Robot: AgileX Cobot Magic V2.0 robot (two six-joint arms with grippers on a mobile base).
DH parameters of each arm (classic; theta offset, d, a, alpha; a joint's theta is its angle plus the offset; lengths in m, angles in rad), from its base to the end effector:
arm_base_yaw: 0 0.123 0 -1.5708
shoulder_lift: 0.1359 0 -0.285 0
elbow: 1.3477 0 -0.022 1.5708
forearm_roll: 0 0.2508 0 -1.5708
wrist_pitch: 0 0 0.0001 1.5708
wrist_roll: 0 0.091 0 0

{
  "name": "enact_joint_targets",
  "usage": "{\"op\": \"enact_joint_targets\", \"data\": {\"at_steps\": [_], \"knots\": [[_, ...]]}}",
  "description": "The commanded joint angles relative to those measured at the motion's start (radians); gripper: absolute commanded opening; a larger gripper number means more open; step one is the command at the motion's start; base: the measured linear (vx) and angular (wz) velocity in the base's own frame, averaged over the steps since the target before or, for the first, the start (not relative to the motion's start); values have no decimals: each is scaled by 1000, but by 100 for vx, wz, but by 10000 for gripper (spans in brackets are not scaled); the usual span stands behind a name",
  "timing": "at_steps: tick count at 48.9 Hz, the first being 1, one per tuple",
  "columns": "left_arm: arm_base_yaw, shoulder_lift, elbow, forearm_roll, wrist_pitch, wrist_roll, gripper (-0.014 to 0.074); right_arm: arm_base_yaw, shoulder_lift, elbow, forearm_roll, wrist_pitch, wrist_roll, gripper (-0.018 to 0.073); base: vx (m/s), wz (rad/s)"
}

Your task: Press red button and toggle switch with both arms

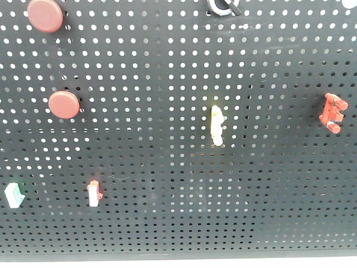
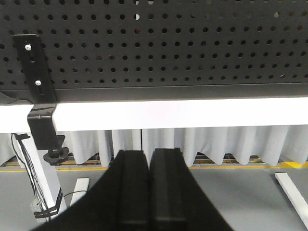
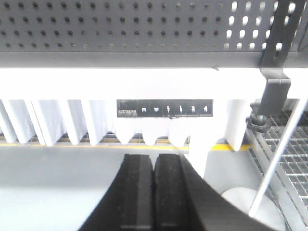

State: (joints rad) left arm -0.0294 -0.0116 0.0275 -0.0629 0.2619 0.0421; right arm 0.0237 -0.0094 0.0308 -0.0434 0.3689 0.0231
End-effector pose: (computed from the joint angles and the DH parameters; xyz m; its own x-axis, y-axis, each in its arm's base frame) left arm 0.0551 -0.0031 0.1809 -0.1897 -0.0131 -0.9818 0.0418 0.9989 -0.0214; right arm 0.0529 -0.0002 0.1702 -0.2979 -0.0245 -0.9543 -0.0139 0.9997 -0.0213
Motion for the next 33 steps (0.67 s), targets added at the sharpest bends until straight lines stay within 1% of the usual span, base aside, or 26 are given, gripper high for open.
{"op": "enact_joint_targets", "data": {"at_steps": [1,33], "knots": [[0,-3,29,-10,-74,-8,2,-6,-17,11,-1,-71,3,0,0,0],[0,-3,29,-10,-74,-8,2,-6,-17,11,-1,-71,4,0,0,0]]}}
